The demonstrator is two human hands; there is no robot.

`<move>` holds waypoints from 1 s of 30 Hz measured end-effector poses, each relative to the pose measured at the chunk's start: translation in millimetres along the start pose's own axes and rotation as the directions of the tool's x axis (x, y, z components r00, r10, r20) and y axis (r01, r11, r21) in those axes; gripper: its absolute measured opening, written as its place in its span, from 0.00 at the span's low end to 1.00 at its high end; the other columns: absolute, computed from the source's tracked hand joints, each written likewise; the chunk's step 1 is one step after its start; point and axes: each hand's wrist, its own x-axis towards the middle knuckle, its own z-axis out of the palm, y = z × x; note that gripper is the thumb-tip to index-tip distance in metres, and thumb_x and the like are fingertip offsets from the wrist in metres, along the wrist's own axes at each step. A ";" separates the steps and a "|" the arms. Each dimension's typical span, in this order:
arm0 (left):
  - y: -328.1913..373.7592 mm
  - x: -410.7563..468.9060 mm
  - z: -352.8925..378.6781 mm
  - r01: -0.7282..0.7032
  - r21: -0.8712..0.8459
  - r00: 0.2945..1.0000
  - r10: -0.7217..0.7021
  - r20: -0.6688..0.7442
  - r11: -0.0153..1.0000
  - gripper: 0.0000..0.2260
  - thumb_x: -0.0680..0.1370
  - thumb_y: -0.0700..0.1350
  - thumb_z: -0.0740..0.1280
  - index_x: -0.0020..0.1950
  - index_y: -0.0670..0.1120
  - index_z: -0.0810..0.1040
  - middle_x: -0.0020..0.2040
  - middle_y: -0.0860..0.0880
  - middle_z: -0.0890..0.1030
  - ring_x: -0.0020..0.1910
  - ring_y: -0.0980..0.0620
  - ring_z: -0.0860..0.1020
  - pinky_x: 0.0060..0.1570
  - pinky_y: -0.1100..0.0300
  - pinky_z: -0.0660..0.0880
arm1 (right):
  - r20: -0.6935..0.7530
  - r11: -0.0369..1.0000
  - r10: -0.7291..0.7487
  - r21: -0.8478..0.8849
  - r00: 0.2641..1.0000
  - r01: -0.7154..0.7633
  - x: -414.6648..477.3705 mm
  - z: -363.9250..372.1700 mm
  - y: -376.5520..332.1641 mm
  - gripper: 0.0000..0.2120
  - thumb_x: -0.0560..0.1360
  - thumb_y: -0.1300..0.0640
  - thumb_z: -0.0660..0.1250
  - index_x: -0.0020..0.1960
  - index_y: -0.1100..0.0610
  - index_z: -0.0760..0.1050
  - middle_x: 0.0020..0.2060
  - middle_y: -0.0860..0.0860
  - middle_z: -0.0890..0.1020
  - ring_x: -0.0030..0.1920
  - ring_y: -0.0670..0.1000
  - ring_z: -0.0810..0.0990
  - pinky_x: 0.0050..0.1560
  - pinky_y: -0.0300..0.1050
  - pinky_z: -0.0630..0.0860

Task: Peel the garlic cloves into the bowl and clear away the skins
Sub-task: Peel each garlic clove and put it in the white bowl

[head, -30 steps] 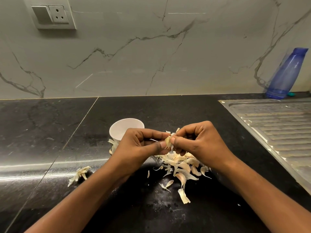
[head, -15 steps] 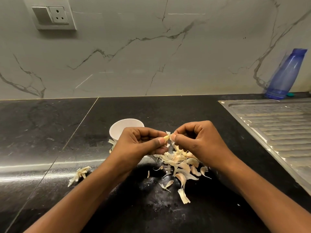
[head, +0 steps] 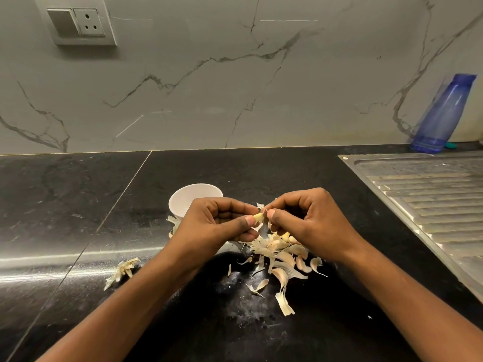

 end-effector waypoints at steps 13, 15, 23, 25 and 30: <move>1.7 -1.9 -3.9 -0.066 0.104 0.996 0.059 0.068 0.992 0.11 0.72 0.41 0.75 0.54 0.40 0.87 0.45 0.41 0.89 0.45 0.42 0.88 0.48 0.57 0.85 | 0.137 0.990 0.059 0.122 0.989 -0.076 -0.2 -4.6 -4.7 0.03 0.79 0.63 0.74 0.48 0.61 0.87 0.37 0.55 0.87 0.38 0.54 0.87 0.40 0.40 0.82; 2.0 -1.7 -4.6 -0.068 0.084 0.996 0.062 0.068 0.994 0.11 0.72 0.40 0.75 0.54 0.40 0.87 0.46 0.40 0.88 0.45 0.41 0.88 0.48 0.57 0.85 | 0.129 0.984 0.065 0.159 0.989 -0.086 -0.2 -4.4 -5.6 0.04 0.79 0.64 0.74 0.48 0.62 0.87 0.37 0.56 0.87 0.37 0.54 0.87 0.39 0.40 0.82; 2.0 -0.9 -4.8 -0.063 -0.028 0.995 0.065 0.070 0.998 0.12 0.72 0.38 0.74 0.54 0.37 0.87 0.47 0.37 0.88 0.42 0.45 0.87 0.45 0.61 0.84 | 0.044 0.959 0.099 0.263 0.994 -0.107 0.2 1.8 -7.0 0.06 0.79 0.68 0.71 0.46 0.66 0.86 0.35 0.58 0.87 0.33 0.53 0.85 0.35 0.40 0.82; 2.2 -1.2 -4.9 -0.048 -0.085 0.997 0.054 0.060 0.995 0.12 0.72 0.37 0.74 0.55 0.36 0.86 0.48 0.36 0.87 0.42 0.46 0.87 0.44 0.62 0.83 | 0.022 0.948 0.106 0.299 0.994 -0.108 0.6 2.6 -8.3 0.06 0.79 0.67 0.71 0.47 0.65 0.87 0.36 0.59 0.87 0.34 0.53 0.85 0.36 0.41 0.82; 5.9 0.4 -9.4 -0.058 -0.133 0.998 0.060 0.014 0.990 0.12 0.73 0.36 0.73 0.56 0.35 0.85 0.49 0.35 0.87 0.43 0.47 0.87 0.46 0.61 0.84 | -0.003 0.938 0.124 0.325 0.992 -0.116 2.6 -4.0 -7.6 0.05 0.78 0.63 0.74 0.48 0.64 0.87 0.38 0.59 0.87 0.37 0.55 0.86 0.40 0.42 0.83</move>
